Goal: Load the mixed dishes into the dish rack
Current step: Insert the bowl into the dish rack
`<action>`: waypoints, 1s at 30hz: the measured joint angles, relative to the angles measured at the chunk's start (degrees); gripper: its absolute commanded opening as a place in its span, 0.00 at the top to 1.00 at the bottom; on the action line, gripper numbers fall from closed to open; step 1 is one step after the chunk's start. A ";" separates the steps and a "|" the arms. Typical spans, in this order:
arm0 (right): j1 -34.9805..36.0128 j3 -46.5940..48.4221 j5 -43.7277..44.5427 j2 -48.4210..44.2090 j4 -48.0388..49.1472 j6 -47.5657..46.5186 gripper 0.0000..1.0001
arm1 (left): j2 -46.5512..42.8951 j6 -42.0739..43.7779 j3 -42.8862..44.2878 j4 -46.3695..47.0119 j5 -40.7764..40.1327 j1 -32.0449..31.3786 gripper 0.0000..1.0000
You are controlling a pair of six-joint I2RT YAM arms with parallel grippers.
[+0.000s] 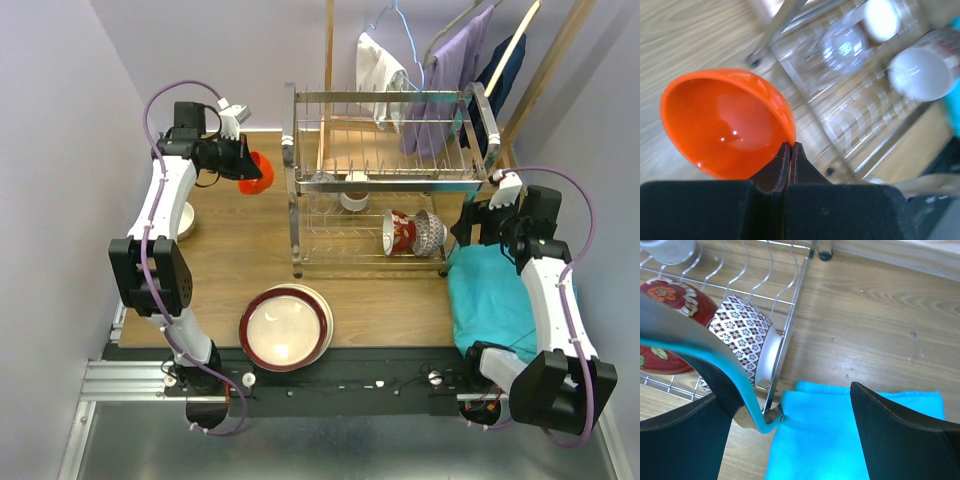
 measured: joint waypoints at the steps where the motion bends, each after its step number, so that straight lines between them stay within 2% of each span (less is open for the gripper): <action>1: 0.00 0.66 0.50 0.28 -0.92 -0.48 0.00 | 0.00 -2.32 -1.60 3.02 3.02 -0.37 1.00; 6: 0.00 5.01 3.32 2.75 -6.82 -3.28 0.00 | -0.22 -12.00 -9.07 17.53 14.14 -0.07 1.00; 10: 0.00 5.90 4.63 3.21 -8.39 -4.11 0.00 | -1.77 -23.71 -18.10 32.92 22.40 0.28 1.00; 12: 0.00 5.95 4.70 3.21 -8.48 -4.11 0.00 | -2.23 -32.15 -22.29 43.69 25.18 0.33 1.00; 15: 0.00 6.23 4.68 3.37 -8.94 -4.17 0.00 | -2.23 -49.33 -29.16 65.31 28.63 0.33 1.00; 17: 0.00 6.56 4.63 3.63 -9.40 -4.28 0.00 | -1.36 -59.93 -31.04 77.40 30.40 0.33 1.00; 19: -0.02 6.97 4.57 3.91 -9.86 -4.39 0.00 | 0.70 -73.72 -31.41 93.35 32.20 0.31 1.00; 21: -0.02 7.32 4.24 4.20 -10.43 -4.70 0.00 | 2.71 -86.40 -31.15 104.54 33.27 0.17 1.00; 23: -0.15 7.43 3.87 4.24 -11.02 -5.05 0.00 | 5.07 -97.11 -29.90 111.10 34.34 -0.15 1.00; 25: -0.20 7.45 3.78 4.24 -11.19 -5.11 0.00 | 6.49 -102.97 -29.81 114.64 34.73 -0.66 1.00; 30: -0.20 7.45 3.78 4.15 -11.21 -5.11 0.00 | 7.19 -110.77 -30.05 119.38 35.85 -4.52 1.00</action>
